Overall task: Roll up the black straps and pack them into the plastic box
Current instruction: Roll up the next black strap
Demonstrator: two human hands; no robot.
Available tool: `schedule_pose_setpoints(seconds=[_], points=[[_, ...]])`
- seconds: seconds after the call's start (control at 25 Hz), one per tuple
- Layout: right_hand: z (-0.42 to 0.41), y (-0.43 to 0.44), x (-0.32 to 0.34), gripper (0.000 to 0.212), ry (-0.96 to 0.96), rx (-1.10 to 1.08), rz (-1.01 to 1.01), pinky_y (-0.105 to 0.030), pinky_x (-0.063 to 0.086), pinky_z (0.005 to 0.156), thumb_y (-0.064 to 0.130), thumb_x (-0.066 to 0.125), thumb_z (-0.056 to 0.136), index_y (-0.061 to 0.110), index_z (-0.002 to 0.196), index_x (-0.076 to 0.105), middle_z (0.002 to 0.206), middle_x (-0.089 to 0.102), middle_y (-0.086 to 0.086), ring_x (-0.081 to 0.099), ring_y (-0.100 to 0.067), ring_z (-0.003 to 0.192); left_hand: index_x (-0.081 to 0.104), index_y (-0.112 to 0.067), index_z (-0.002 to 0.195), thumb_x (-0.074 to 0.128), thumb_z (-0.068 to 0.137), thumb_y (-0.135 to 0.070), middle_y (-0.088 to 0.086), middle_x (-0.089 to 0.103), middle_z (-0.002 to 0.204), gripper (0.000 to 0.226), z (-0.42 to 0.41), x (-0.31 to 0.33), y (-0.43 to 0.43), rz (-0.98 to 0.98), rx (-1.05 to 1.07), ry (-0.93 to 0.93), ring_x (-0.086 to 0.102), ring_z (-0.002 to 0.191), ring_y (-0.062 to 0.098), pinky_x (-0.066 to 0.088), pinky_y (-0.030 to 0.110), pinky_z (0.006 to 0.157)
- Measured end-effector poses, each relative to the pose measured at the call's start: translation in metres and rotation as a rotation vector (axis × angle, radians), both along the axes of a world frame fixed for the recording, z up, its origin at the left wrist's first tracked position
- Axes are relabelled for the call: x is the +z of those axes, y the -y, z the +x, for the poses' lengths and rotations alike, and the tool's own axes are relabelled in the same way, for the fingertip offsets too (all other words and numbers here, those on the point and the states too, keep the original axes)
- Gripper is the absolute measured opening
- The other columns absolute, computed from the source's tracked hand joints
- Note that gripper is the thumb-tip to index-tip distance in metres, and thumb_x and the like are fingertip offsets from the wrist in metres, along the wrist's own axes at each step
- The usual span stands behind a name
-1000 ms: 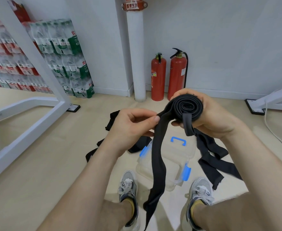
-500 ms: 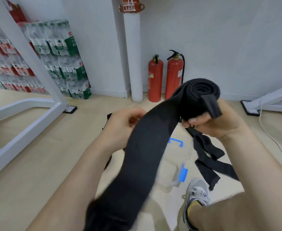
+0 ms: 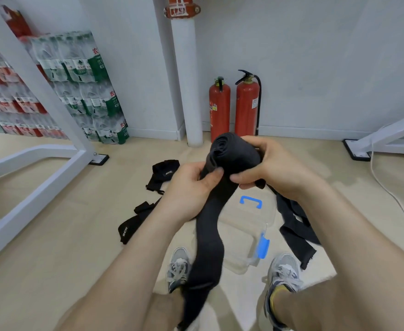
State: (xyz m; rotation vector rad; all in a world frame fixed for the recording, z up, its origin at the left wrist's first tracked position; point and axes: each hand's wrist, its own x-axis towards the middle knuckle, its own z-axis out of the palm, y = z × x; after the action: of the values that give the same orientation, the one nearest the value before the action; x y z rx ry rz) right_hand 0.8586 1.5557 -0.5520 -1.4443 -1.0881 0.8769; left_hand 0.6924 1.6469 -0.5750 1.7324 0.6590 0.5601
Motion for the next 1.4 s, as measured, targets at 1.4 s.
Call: schedule_pose_setpoints(seconds=[1.4], points=[[-0.043, -0.015, -0.011, 0.042, 0.552, -0.086, 0.118, -0.024, 0.052, 0.090, 0.023, 0.077, 0.084, 0.027, 0.123, 0.063, 0.108, 0.067, 0.014, 0.062, -0.003, 0.100, 0.070, -0.010, 0.108, 0.076, 0.074, -0.053, 0.020, 0.075, 0.101, 0.055, 0.000, 0.002, 0.002, -0.567, 0.320, 0.183, 0.073, 0.092, 0.039, 0.056, 0.061, 0.084]])
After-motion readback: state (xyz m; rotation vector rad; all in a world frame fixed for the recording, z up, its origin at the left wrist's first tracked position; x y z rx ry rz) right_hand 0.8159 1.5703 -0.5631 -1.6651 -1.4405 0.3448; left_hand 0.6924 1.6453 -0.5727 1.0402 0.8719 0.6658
